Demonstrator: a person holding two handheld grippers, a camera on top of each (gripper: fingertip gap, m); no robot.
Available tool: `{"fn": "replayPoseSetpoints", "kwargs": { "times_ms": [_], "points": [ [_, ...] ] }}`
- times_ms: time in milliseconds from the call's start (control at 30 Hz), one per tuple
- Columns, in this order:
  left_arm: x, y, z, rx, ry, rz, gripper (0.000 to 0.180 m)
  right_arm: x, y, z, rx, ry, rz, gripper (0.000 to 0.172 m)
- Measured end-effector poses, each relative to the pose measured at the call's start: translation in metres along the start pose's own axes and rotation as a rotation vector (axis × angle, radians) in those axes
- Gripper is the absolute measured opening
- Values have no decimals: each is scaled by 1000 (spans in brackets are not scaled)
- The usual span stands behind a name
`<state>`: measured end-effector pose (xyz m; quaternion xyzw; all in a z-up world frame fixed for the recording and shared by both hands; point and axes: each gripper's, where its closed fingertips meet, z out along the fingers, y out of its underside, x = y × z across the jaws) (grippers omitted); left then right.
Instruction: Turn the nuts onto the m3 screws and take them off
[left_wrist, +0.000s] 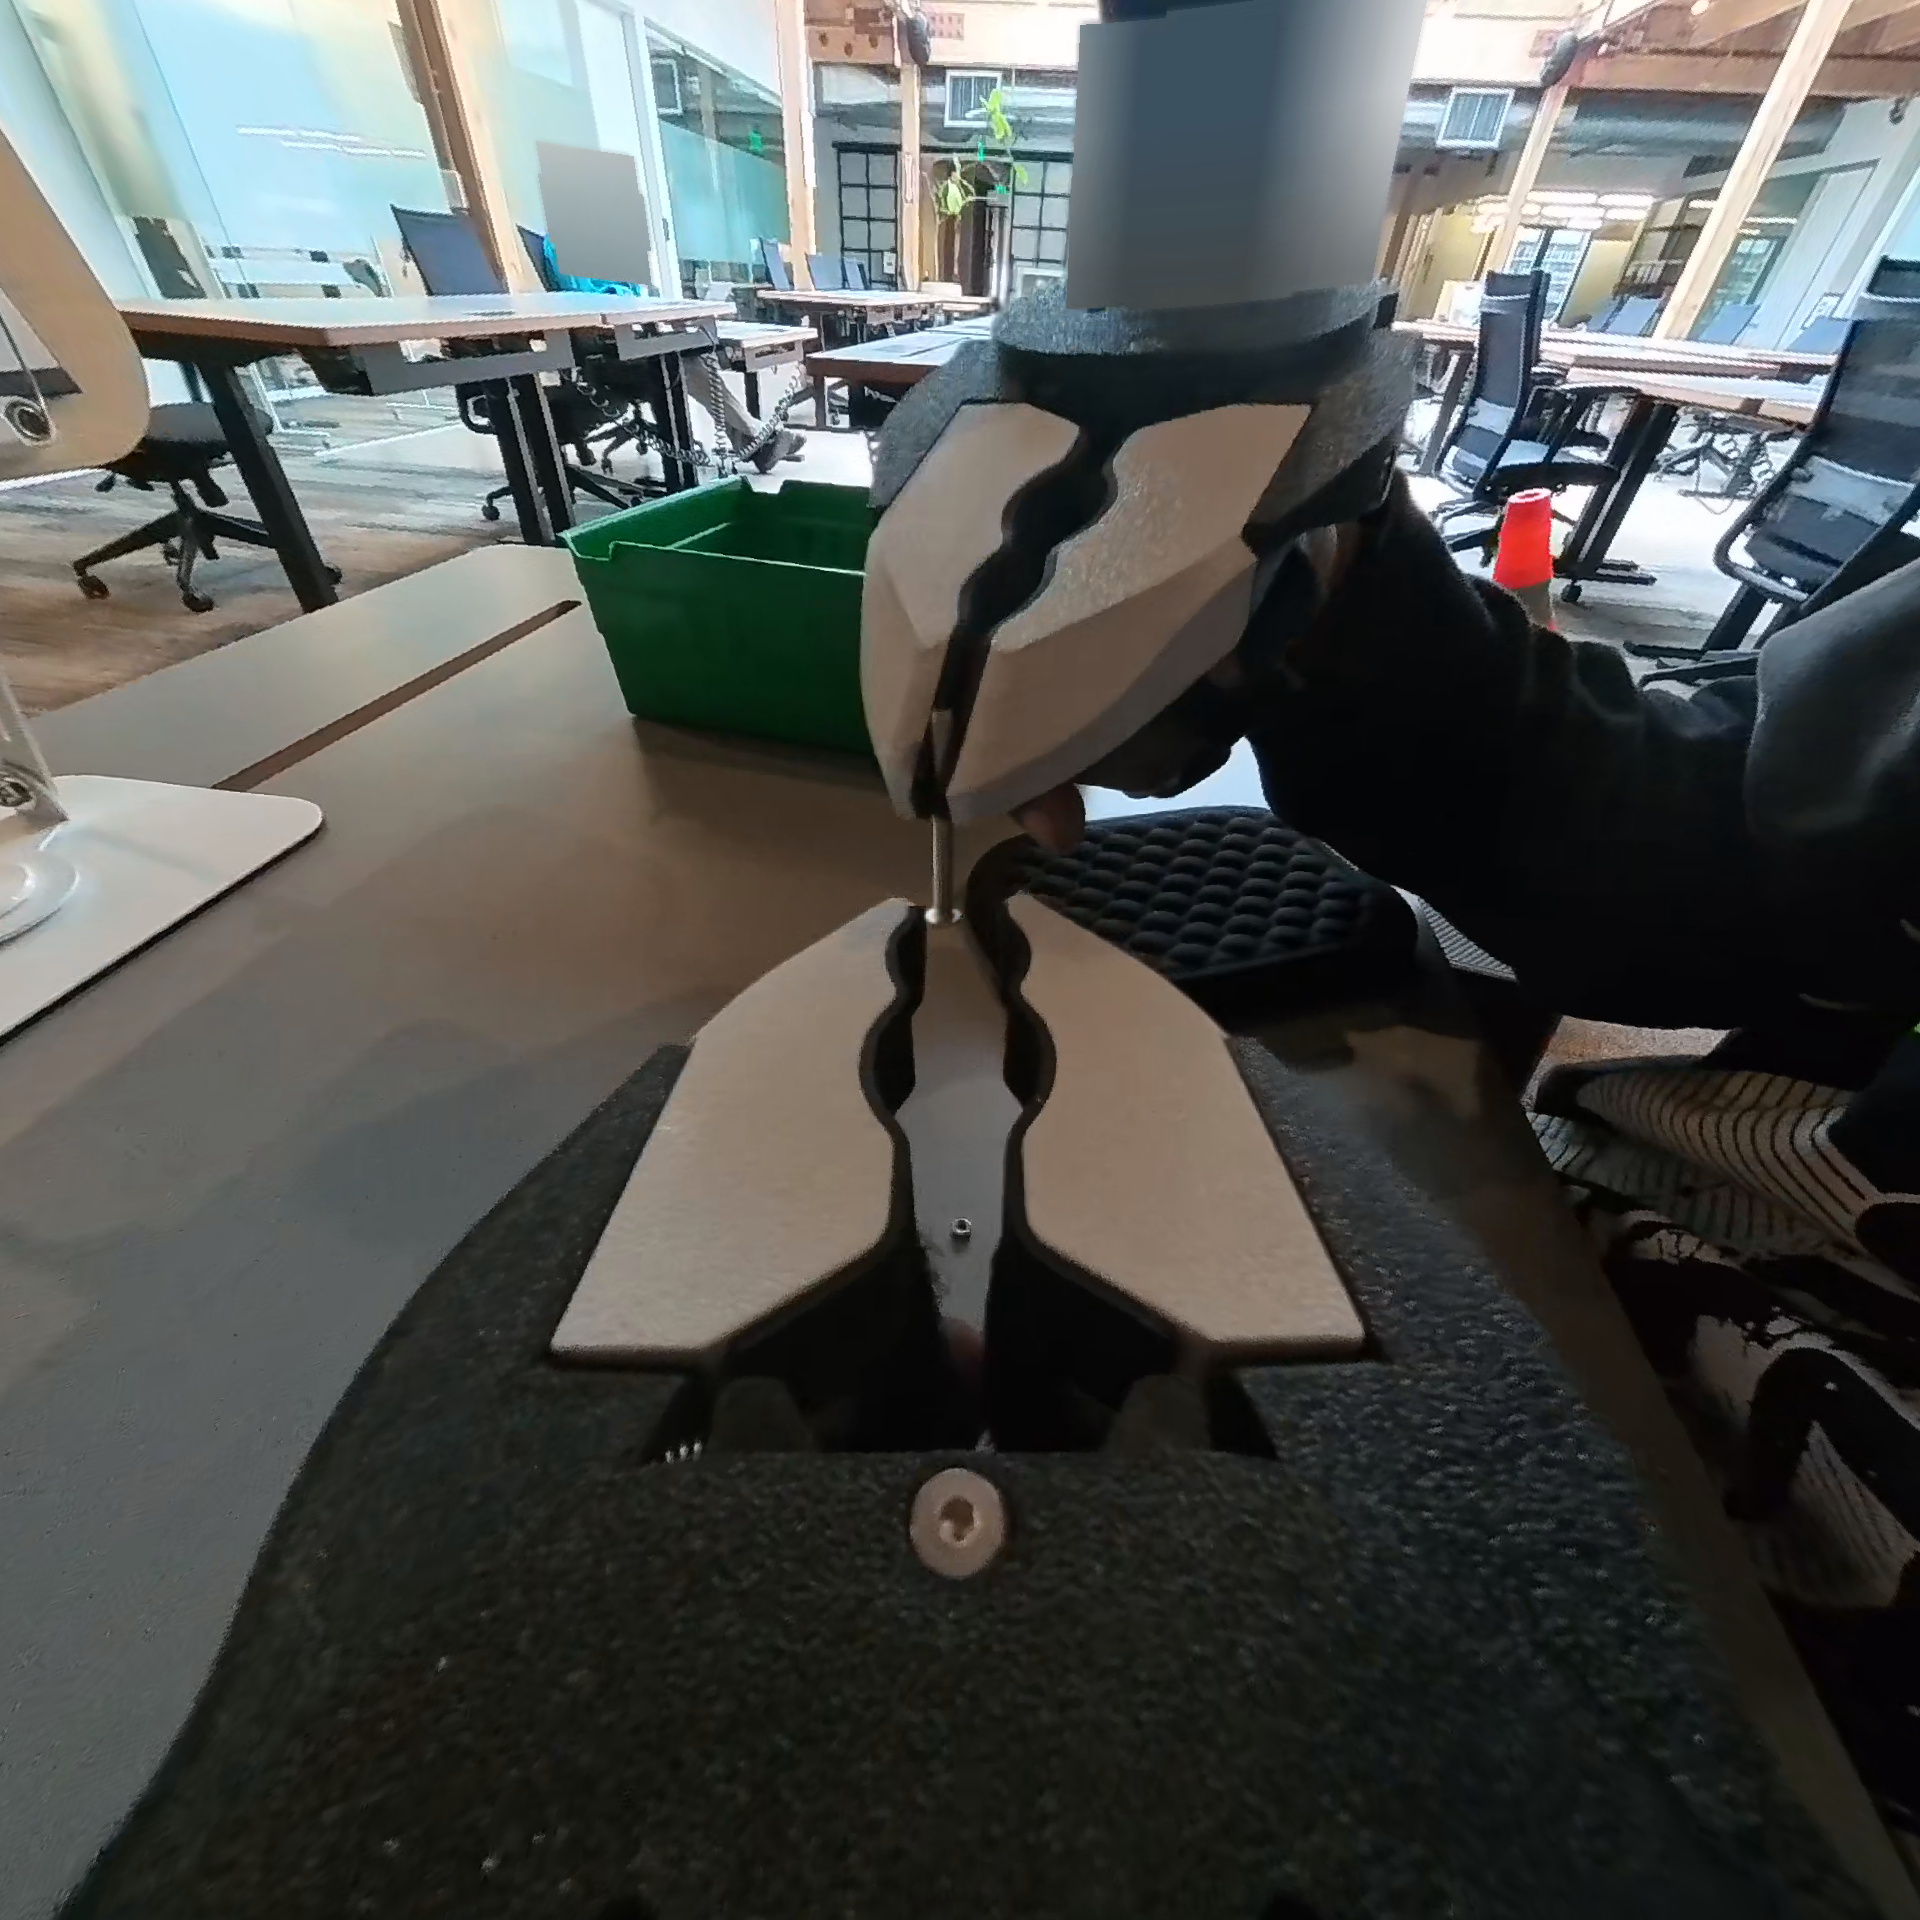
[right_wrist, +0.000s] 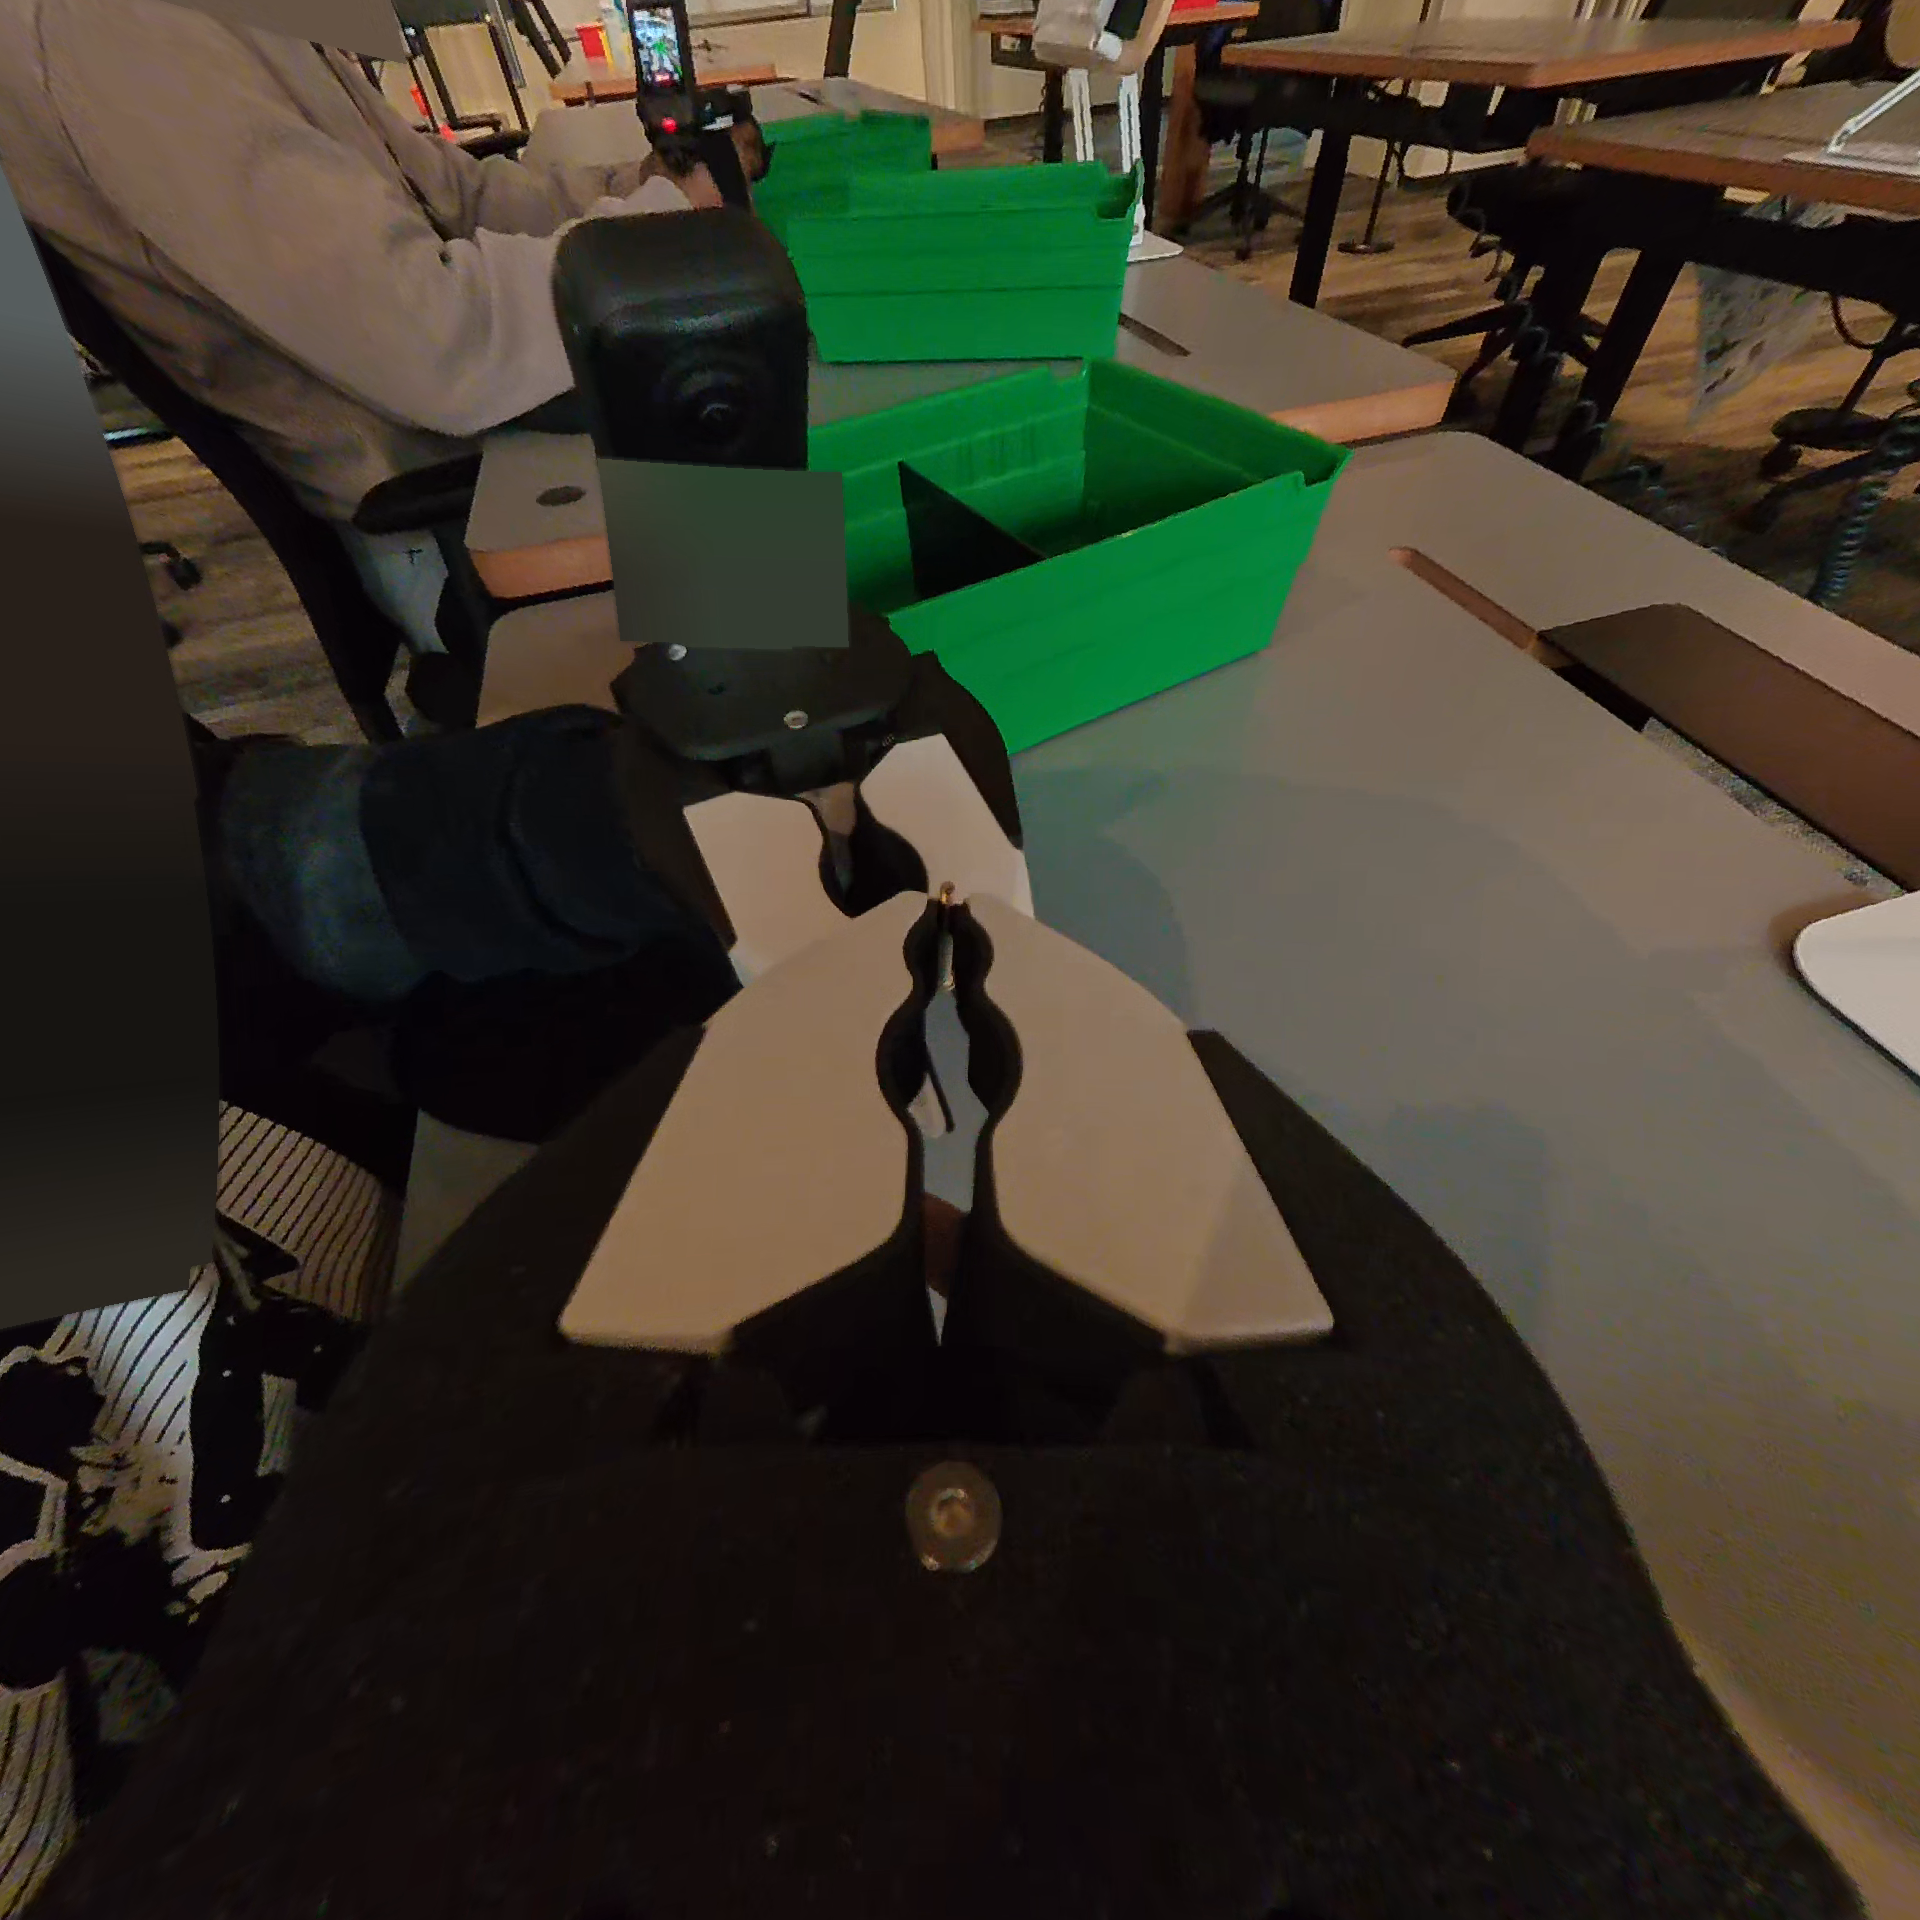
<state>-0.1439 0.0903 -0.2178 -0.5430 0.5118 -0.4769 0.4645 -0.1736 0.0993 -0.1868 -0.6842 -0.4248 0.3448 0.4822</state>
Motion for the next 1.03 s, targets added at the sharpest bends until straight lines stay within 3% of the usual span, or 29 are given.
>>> {"fn": "replayPoseSetpoints", "kwargs": {
  "times_ms": [567,667,733,867,1033],
  "points": [
    [1,6,1,-27,14,12,2,-2,6,2,-49,-1,-23,1],
    [-1,7,-3,-44,-10,30,1,0,7,-3,-73,15,-69,18],
    [-3,9,-8,-53,-32,36,1,1,18,-12,-167,9,-125,18],
    [-2,18,-21,-68,-80,45,1,-2,72,-25,-532,-109,-238,16],
    [3,30,-33,-59,-110,47,1,5,127,-9,-833,-200,-303,13]
  ]
}}
